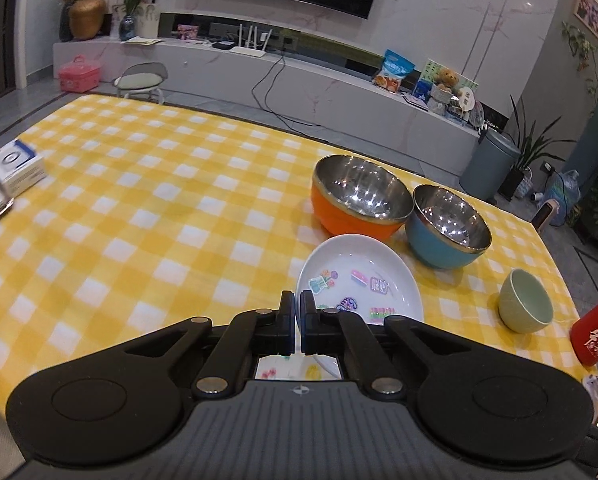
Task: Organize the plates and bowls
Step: 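Lower the small sticker plate onto the 'Fruity' plate and open both grippers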
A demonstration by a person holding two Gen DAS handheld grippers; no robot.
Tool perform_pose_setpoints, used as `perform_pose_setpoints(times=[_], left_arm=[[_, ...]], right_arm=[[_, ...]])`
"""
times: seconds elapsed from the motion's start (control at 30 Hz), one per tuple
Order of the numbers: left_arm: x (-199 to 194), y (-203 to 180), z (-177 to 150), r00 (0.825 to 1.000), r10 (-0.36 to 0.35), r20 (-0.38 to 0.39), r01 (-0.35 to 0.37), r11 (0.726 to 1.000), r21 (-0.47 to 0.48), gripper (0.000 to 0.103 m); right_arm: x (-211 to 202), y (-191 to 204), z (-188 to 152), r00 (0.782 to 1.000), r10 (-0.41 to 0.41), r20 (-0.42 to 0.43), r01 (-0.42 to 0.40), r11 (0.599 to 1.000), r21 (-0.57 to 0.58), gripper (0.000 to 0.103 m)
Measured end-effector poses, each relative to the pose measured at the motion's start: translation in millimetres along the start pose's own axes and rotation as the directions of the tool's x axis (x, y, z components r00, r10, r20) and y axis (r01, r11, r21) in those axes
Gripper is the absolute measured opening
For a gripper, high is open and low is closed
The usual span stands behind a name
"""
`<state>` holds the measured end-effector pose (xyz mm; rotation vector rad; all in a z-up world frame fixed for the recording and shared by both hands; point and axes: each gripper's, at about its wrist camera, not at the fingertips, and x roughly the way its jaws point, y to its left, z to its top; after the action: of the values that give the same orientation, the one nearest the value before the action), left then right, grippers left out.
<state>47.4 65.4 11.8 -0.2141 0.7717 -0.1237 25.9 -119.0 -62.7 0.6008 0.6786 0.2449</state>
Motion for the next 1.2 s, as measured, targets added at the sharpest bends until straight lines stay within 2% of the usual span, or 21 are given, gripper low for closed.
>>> perform_pose_setpoints(times=[0.2,0.5,0.73,0.93,1.2], left_arm=[[-16.9,15.0,-14.0,1.000,0.006,-0.014,-0.006,0.999,-0.040,0.002],[-8.6,35.2,-40.9,0.994,0.018,-0.108,-0.028,0.995,-0.097,0.002],[-1.2,46.1,-49.9,0.990,0.018,-0.137,-0.036,0.991,-0.132,0.002],[7.4,47.1,-54.5,0.985,0.005,-0.171,-0.029,0.990,-0.136,0.004],[10.6,44.6,-56.8,0.981,0.037,-0.193,-0.060,0.992,-0.115,0.004]], right_arm=[[-12.8,14.3,-13.8,0.999,0.005,-0.034,-0.007,0.999,-0.046,0.006],[-10.9,13.5,-39.8,0.993,-0.021,-0.119,0.012,0.997,-0.070,0.005],[2.9,7.5,-48.0,0.987,-0.025,-0.156,0.017,0.998,-0.054,0.005],[10.4,0.8,-47.8,0.982,-0.046,-0.182,0.041,0.999,-0.028,0.005],[15.2,0.3,-46.9,0.979,-0.042,-0.201,0.039,0.999,-0.018,0.006]])
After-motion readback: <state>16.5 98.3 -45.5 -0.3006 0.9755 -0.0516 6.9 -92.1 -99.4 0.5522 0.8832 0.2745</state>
